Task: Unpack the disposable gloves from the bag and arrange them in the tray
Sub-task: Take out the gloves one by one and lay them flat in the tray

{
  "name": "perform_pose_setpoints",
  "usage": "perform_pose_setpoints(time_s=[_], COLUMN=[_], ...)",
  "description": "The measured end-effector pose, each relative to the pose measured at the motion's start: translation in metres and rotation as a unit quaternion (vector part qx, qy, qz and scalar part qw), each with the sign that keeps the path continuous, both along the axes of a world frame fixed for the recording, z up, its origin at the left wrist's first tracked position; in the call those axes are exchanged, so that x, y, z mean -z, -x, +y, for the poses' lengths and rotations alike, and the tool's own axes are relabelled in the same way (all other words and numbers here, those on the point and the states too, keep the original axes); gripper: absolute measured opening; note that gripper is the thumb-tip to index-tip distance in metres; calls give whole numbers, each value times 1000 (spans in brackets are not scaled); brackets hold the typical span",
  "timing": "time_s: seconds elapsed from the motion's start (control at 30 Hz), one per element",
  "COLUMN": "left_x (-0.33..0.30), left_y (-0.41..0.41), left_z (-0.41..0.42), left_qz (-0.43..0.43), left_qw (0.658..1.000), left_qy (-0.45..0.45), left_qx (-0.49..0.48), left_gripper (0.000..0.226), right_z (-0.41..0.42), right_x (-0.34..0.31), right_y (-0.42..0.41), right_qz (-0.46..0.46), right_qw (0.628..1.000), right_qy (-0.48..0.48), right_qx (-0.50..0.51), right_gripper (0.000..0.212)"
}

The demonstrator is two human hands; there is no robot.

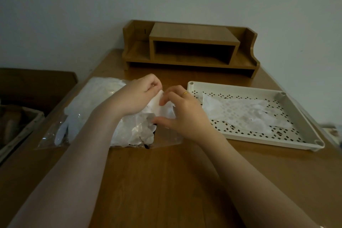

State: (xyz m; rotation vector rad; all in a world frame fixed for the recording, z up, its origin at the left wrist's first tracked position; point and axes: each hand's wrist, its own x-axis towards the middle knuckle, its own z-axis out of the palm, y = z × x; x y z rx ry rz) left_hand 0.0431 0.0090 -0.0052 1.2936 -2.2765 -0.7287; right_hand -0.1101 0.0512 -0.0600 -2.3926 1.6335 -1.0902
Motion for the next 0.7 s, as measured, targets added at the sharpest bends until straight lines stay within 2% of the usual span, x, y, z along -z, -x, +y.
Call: perform_pose_setpoints(time_s=[0.07, 0.13, 0.23, 0.3, 0.37, 0.47, 0.53, 0.6, 0.7], left_x=[0, 1, 1, 2, 1, 1, 0, -1, 0], left_y=[1, 1, 1, 2, 4, 4, 0, -5, -5], left_z=[1, 0, 0, -1, 0, 0, -1, 0, 1], left_qz=[15, 22, 28, 33, 35, 27, 19, -10, -52], left_qw=[1000, 1000, 1000, 999, 999, 1000, 999, 997, 994], left_qy=[-4, 0, 0, 0, -4, -11, -38, -59, -55], left_qx=[1, 6, 4, 0, -1, 7, 23, 41, 75], left_gripper=[13, 13, 17, 20, 21, 18, 22, 31, 25], right_z=[-2, -3, -2, 0, 0, -5, -6, -2, 2], right_x=[5, 4, 3, 6, 6, 1, -7, -16, -21], right_y=[-5, -5, -4, -7, -10, -3, 5, 14, 25], right_qz=[37, 15, 5, 35, 30, -11, -32, -83, -229], right_qw=[997, 993, 998, 998, 997, 998, 998, 989, 937], right_qy=[60, 105, 54, 32, 55, 53, 2, -96, -236], right_qx=[37, 54, 11, 28, 42, -21, -51, -72, -118], right_gripper=[26, 14, 27, 37, 25, 12, 13, 14, 18])
